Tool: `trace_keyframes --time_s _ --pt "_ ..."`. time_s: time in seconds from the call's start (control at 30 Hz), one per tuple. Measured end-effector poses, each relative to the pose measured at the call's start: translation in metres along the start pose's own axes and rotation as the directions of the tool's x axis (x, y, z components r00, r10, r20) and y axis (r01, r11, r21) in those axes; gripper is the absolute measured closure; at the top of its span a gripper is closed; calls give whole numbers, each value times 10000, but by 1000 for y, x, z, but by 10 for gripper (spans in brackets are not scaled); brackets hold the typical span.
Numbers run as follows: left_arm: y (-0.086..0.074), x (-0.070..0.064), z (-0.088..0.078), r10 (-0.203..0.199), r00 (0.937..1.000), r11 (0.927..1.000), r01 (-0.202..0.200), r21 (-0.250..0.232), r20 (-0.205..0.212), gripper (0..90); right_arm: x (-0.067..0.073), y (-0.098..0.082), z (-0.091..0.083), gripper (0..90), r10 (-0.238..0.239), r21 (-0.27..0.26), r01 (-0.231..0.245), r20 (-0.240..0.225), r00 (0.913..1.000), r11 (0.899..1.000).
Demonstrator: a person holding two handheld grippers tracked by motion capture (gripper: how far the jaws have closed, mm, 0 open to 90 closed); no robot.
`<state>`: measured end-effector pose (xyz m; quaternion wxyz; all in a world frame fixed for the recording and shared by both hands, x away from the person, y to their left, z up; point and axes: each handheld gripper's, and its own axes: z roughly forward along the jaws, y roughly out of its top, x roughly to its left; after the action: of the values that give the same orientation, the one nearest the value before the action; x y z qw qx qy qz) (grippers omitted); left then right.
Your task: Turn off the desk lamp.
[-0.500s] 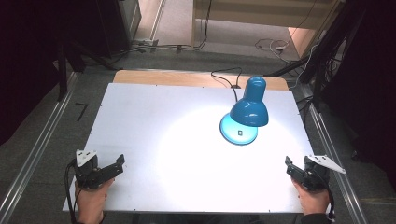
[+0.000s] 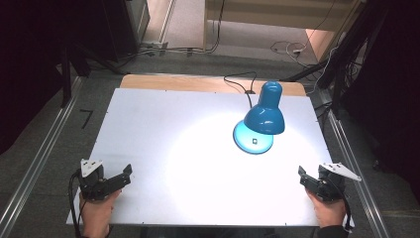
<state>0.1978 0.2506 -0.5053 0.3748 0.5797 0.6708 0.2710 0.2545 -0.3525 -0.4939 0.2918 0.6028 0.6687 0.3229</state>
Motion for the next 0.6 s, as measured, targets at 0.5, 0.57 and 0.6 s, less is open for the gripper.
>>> trace_keyframes --time_s 0.5,0.57,0.6 --pt "0 0 0 -3 10000 10000 3 -13 0 54 4 2 0 245 -114 -12 113 -158 9998 9999" --pt "0 0 0 -5 10000 10000 5 -13 1 54 5 3 0 245 -113 -40 113 -186 9998 9999" --pt "0 0 0 6 10000 10000 -6 -9 2 54 5 3 0 245 -151 -78 150 -172 9997 9999"
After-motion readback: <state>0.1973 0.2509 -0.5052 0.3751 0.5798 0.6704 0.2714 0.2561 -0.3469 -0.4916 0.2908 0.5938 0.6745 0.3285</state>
